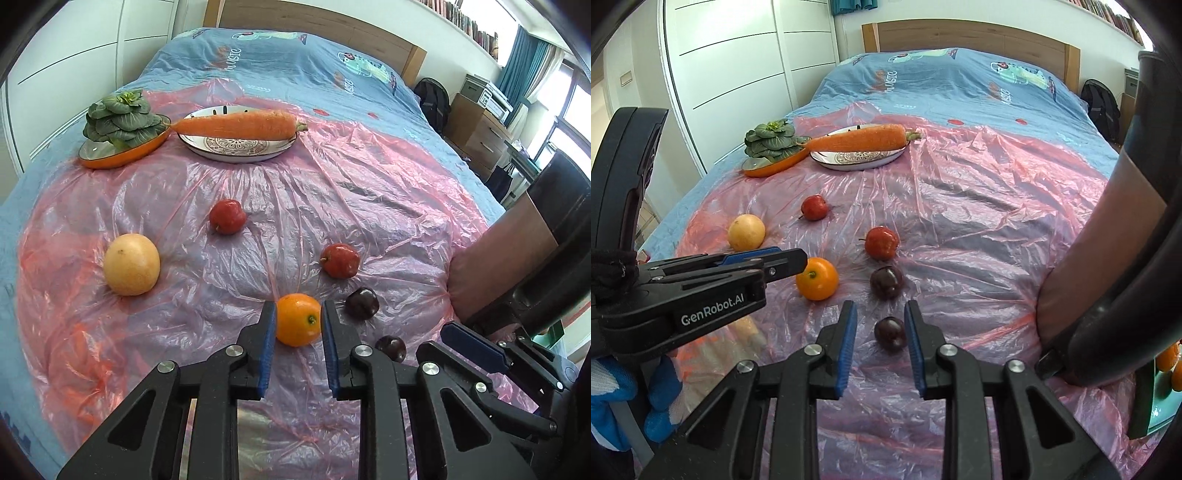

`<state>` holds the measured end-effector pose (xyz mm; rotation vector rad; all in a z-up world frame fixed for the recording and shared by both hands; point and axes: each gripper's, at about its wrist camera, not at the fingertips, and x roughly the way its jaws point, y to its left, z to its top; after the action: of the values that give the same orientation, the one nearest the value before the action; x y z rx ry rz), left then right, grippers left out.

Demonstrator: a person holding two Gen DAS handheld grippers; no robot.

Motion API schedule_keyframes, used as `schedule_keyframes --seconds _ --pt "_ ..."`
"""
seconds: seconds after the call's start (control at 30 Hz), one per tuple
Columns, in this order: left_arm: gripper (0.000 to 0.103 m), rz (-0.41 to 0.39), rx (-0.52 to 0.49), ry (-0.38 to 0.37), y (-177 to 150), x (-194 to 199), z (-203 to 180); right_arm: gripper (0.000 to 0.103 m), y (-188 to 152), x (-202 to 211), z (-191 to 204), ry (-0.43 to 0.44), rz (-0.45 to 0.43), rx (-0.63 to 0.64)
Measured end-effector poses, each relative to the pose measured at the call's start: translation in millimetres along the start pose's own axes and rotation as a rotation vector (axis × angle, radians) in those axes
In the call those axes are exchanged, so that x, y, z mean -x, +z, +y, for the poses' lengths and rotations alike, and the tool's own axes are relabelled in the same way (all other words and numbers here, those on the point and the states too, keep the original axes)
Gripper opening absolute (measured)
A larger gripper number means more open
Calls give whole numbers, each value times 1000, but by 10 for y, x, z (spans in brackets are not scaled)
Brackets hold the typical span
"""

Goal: Organize fruits
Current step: 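Grasp the orange with the left tool while the right tool grasps a dark plum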

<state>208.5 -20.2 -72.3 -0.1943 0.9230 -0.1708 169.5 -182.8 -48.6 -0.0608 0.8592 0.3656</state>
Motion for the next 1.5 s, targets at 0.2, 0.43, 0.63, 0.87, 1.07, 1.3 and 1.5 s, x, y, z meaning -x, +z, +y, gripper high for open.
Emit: schedule_keyframes --seconds 0.2,0.43,0.63,0.87,1.07,1.3,1.5 --pt "20 32 12 -25 -93 22 57 37 -92 77 -44 -6 17 -28" --pt "22 67 -24 -29 -82 -204 -26 37 -176 -94 -102 12 57 -48" --pt "28 85 -32 -23 -61 -417 -18 37 -224 -344 -142 21 92 -59" --pt "30 83 -50 -26 -25 -503 -72 37 -226 -494 -185 29 105 -71" --pt "31 94 -57 -28 -4 -594 -104 37 -210 -569 -189 29 109 -68" --pt "33 102 -73 -18 49 -721 -131 37 -220 -615 -216 33 110 -73" --pt "35 91 -76 -21 105 -754 -147 37 -231 -642 -229 38 110 -82"
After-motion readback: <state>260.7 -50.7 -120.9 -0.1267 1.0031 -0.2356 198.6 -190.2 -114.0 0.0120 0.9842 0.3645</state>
